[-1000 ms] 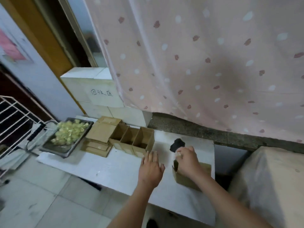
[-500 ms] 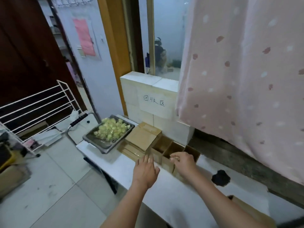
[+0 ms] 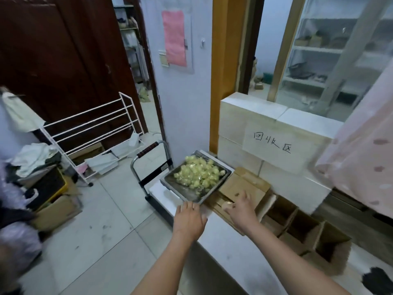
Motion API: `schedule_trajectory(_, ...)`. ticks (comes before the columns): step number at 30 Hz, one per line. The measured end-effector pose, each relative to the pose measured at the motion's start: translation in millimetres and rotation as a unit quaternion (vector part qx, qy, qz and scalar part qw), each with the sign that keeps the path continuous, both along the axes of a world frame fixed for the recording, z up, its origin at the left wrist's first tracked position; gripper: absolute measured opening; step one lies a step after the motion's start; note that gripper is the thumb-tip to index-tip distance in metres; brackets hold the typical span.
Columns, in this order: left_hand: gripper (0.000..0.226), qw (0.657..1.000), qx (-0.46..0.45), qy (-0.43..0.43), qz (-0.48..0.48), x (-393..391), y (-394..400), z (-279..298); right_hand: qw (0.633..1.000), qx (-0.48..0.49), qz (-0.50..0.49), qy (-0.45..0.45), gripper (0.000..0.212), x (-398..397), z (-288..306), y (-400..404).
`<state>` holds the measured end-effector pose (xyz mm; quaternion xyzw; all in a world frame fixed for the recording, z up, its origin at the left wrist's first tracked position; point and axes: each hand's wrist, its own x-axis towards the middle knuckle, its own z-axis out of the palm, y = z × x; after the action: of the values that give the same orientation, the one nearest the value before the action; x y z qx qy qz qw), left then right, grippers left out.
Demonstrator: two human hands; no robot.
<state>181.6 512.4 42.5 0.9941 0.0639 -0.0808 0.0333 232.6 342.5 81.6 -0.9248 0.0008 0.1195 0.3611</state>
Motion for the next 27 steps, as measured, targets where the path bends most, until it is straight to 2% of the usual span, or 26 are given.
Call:
schedule_trajectory(2,0.05,1.0,-0.001,-0.004,0.009,13.9,20.9,-1.2,1.0,-0.015,0.007,-0.004,0.028,19.5,-1.9,17.1)
schedule_trajectory(8,0.05,0.999,-0.021,0.003,0.024,55.5,62.1,-15.9,0.999,0.012,0.022,-0.046,0.014,80.0,-18.7,63.9)
schedule_trajectory(14,0.045,0.999,-0.02,0.031,0.028,101.4,96.7,-29.8,1.0,0.012,0.015,0.002,0.018,134.3,-48.6,106.5)
schedule_trajectory(21,0.049,0.998,-0.016,0.054,0.003,168.7,123.8,-36.5,0.998,0.033,-0.056,0.001,0.02,195.6,-68.8,129.2)
schedule_trajectory(25,0.05,0.998,-0.026,0.06,0.002,205.8,132.3,-42.9,0.994,0.066,-0.086,-0.017,0.039,239.5,-72.5,135.8)
schedule_trajectory(27,0.052,0.998,-0.025,0.061,0.001,222.2,136.3,-47.6,0.994,0.052,-0.092,-0.024,0.03,261.9,-80.4,136.6)
